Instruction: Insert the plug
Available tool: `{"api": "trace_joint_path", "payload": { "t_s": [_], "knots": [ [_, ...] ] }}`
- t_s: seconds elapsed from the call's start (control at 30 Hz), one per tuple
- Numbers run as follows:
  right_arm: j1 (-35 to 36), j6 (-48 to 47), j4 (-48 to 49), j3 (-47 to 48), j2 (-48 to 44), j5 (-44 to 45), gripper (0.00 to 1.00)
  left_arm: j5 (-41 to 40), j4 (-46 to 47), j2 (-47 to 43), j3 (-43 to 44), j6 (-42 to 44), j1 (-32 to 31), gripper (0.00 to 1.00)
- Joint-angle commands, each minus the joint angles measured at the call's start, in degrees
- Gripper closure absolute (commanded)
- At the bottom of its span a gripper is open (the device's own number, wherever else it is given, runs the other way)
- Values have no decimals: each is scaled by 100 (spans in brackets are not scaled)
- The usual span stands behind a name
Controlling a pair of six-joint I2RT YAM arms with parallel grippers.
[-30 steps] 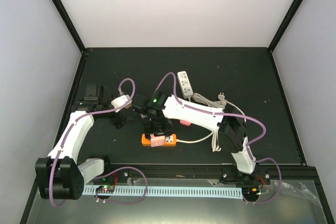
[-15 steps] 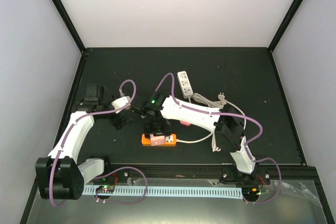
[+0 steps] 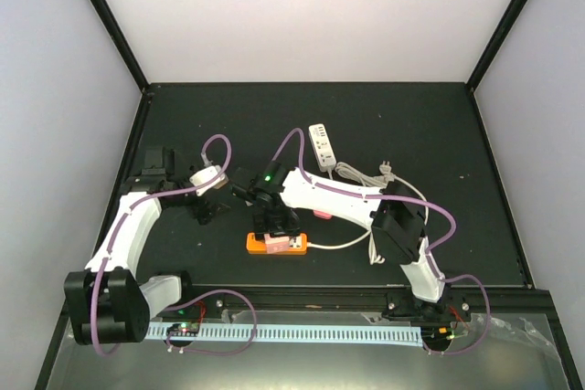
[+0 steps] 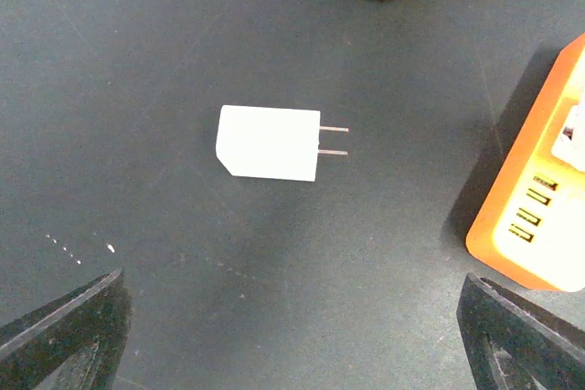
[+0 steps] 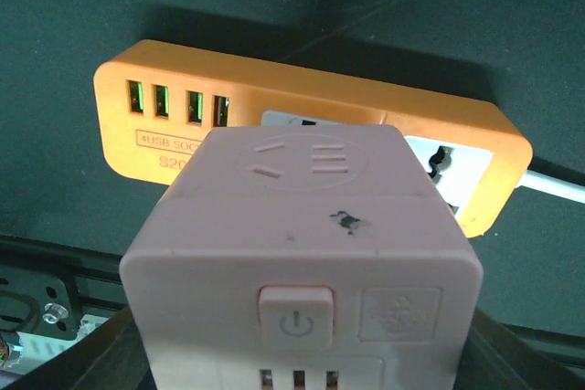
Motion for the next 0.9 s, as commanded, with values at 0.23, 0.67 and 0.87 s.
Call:
{"api": "trace_joint_path", "payload": {
  "t_s": [0.23,0.67,0.87],
  "knots": [
    [-30,186,184,-25,43,17,99,379,-41,194,222,65,288,1],
    [43,707,-223,178,40,452,99,476,-66,142,151,295,465,1],
    [112,972,31,56,118,396,99,501,-57,171,161,380,489,1]
  ]
}}
